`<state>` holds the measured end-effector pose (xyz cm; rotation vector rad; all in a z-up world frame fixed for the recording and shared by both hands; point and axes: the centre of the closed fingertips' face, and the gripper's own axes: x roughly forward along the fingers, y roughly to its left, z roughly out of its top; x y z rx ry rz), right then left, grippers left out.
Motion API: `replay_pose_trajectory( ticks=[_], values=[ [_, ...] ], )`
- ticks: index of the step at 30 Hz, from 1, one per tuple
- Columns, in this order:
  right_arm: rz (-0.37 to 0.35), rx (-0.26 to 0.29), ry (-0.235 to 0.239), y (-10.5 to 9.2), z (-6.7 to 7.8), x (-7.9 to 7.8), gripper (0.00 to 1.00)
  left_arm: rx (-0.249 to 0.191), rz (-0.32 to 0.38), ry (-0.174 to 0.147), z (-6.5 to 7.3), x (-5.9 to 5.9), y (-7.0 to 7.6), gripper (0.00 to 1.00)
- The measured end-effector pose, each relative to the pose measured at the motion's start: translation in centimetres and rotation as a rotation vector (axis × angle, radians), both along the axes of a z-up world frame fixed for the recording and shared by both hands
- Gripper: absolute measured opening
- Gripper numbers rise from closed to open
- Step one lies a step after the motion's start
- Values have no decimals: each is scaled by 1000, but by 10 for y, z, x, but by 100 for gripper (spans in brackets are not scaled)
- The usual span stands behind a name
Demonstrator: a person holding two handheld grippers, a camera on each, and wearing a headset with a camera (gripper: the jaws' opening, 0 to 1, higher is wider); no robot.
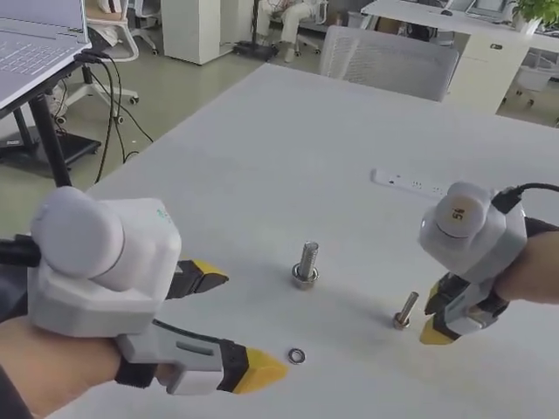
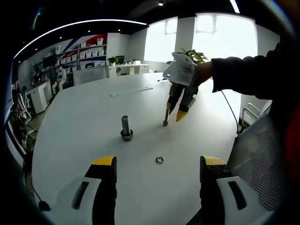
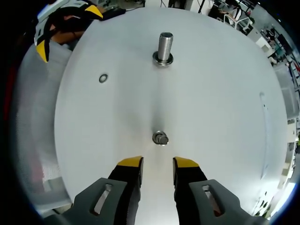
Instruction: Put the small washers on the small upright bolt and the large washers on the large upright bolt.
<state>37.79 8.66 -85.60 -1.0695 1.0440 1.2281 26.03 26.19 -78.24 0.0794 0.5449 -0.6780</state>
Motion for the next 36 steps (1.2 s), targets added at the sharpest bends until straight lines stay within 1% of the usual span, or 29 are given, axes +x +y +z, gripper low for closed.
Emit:
replay_pose_trajectory(
  ticks=[6, 10, 17, 25, 28, 32, 36],
  values=[
    [-18, 5, 2, -7, 1, -4, 28, -1, -3, -2, 1, 1, -1, 72],
    [-17, 2, 5, -13, 1, -9, 28, -1, -5, -3, 1, 2, -2, 72],
    [-23, 11, 10, -15, 0, -19, 28, 0, -13, -6, 3, 2, -5, 72],
    [-21, 28, 15, -12, -1, -29, 28, 3, -20, -11, 4, 4, -8, 72],
    [-17, 35, 18, -8, -2, -35, 28, 2, -19, -14, 4, 4, -8, 72],
    [13, 35, 23, 1, -2, -47, 28, 2, -18, -15, 4, 4, -8, 72],
    [36, 50, 27, 13, -2, -56, 28, 4, -19, -15, 4, 2, -8, 72]
  ],
)
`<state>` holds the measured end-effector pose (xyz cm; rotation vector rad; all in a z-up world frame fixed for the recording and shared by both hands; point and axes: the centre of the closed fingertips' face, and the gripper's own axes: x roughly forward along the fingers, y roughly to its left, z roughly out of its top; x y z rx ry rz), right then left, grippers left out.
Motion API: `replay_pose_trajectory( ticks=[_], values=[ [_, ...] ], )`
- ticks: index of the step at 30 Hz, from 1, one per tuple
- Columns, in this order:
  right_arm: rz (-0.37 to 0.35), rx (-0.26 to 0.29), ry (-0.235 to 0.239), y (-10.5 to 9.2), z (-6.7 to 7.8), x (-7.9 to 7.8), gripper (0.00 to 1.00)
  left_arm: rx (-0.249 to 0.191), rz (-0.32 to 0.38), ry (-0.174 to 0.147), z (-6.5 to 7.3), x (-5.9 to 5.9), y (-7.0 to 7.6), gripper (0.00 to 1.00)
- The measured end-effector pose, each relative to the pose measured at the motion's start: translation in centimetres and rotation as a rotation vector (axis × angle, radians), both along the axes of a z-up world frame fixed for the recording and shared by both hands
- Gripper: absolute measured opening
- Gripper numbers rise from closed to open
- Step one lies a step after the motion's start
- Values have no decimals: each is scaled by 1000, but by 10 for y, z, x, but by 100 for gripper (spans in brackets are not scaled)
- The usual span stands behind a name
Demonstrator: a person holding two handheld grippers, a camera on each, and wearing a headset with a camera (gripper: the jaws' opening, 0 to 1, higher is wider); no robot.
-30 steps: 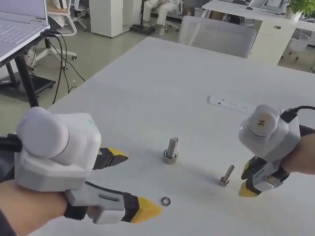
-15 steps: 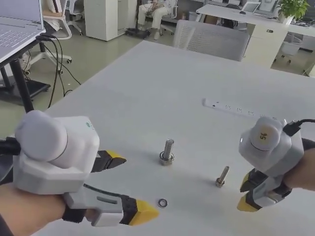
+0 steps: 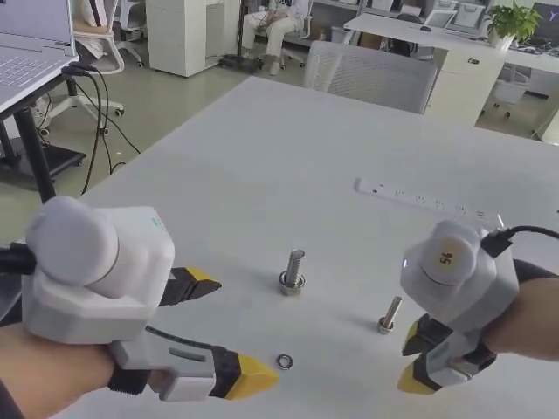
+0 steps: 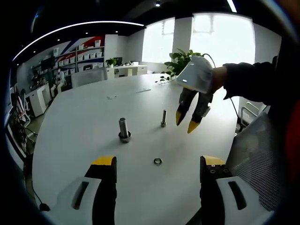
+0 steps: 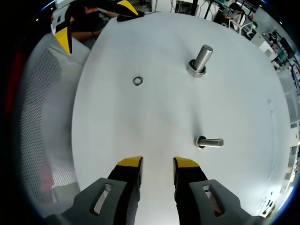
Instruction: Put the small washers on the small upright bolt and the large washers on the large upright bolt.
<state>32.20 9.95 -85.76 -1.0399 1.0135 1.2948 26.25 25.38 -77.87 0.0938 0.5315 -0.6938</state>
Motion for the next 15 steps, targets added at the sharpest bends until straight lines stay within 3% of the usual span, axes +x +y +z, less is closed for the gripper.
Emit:
replay_pose_trajectory(
  ticks=[15],
  values=[
    [94, 14, 6, 40, 0, -22, 28, 3, -2, -4, -1, -4, 1, 72]
  ],
)
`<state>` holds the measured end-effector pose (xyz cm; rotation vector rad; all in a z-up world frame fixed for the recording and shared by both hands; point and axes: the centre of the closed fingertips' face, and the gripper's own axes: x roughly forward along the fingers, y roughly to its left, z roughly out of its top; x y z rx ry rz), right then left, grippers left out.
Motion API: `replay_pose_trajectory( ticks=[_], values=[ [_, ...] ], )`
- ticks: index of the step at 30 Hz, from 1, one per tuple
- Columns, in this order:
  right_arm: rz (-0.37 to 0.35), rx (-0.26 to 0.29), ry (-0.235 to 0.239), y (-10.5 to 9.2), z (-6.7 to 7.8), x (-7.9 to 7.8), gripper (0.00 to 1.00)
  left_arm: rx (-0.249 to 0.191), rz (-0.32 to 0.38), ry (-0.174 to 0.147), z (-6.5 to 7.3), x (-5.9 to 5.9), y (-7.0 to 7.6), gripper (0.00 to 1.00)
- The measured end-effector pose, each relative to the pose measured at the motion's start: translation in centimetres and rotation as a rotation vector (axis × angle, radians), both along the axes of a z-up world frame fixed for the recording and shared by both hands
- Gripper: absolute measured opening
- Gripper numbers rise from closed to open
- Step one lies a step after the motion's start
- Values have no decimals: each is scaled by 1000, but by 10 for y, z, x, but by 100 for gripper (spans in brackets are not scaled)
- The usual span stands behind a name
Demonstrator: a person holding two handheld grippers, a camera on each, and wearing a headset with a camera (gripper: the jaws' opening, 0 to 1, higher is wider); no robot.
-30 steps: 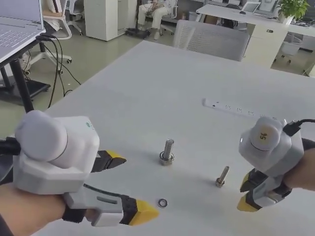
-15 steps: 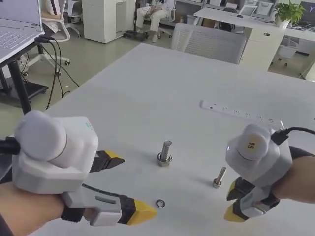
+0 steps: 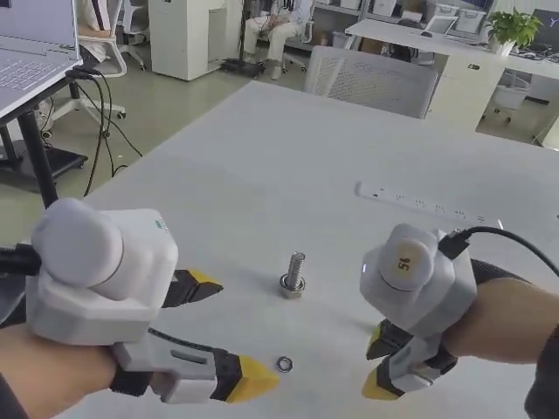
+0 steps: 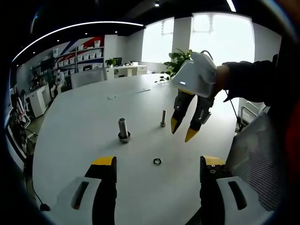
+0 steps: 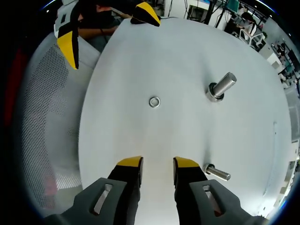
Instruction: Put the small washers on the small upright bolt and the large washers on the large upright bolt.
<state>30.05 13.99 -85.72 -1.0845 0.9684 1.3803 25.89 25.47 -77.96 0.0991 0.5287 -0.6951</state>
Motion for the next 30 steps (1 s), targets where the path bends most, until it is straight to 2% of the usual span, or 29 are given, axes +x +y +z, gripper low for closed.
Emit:
replay_pose_trajectory(
  ticks=[15, 30],
  values=[
    [120, 7, -8, 54, 1, -13, 28, 2, 1, -1, -1, -4, 2, 72],
    [185, -11, 7, 79, -10, -17, 27, -2, 3, 0, -1, -5, 2, 72]
  ],
)
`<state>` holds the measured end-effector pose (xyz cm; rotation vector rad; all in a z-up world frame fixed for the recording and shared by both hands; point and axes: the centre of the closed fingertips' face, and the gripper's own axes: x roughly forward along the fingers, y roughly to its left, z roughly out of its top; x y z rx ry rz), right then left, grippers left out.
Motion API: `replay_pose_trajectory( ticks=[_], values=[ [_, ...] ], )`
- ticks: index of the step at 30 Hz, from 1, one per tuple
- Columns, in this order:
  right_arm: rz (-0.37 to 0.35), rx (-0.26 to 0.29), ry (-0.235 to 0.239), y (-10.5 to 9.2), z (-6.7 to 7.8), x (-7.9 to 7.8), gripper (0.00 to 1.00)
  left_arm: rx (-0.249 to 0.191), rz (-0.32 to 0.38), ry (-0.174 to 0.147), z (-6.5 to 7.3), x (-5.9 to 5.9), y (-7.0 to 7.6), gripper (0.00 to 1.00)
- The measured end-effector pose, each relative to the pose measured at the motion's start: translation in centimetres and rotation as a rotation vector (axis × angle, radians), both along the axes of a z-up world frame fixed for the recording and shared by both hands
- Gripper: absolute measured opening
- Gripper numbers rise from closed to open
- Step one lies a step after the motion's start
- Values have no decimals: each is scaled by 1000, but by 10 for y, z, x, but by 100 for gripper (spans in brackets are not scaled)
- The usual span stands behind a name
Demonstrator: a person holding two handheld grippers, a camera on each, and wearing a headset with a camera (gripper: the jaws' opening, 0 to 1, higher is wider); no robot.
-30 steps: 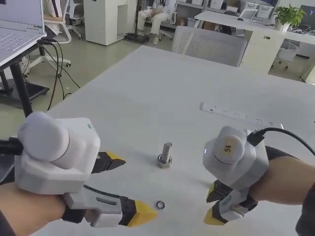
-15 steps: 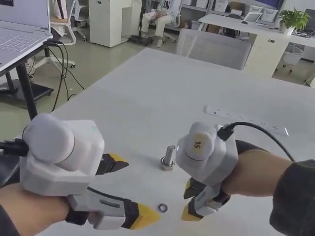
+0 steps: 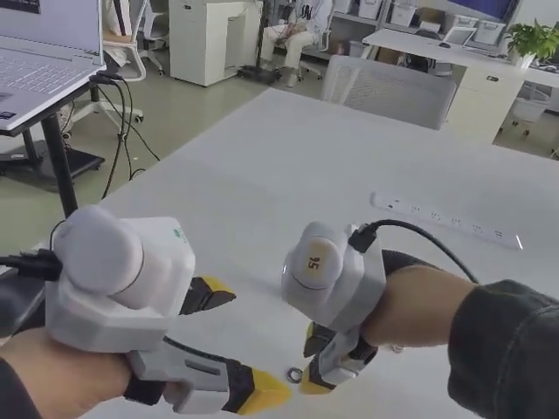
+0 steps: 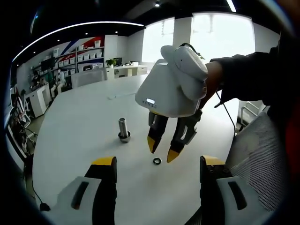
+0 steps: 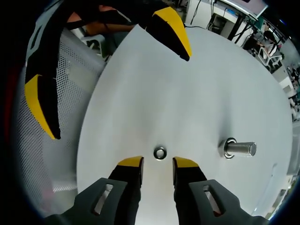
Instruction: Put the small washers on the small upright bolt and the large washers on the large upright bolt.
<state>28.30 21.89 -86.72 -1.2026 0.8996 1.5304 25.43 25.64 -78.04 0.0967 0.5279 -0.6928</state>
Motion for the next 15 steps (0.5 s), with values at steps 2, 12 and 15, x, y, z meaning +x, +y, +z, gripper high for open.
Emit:
replay_pose_trajectory(
  ticks=[2, 12, 15],
  values=[
    [4, -1, -1, 1, -1, 1, 26, -1, 0, 0, 0, 0, 0, 72],
    [24, -19, -1, 3, -9, -1, 24, -5, 0, 1, 0, -2, 0, 72],
    [33, -26, -7, 3, -11, 0, 22, -5, -1, 1, -1, -1, 0, 72]
  ],
)
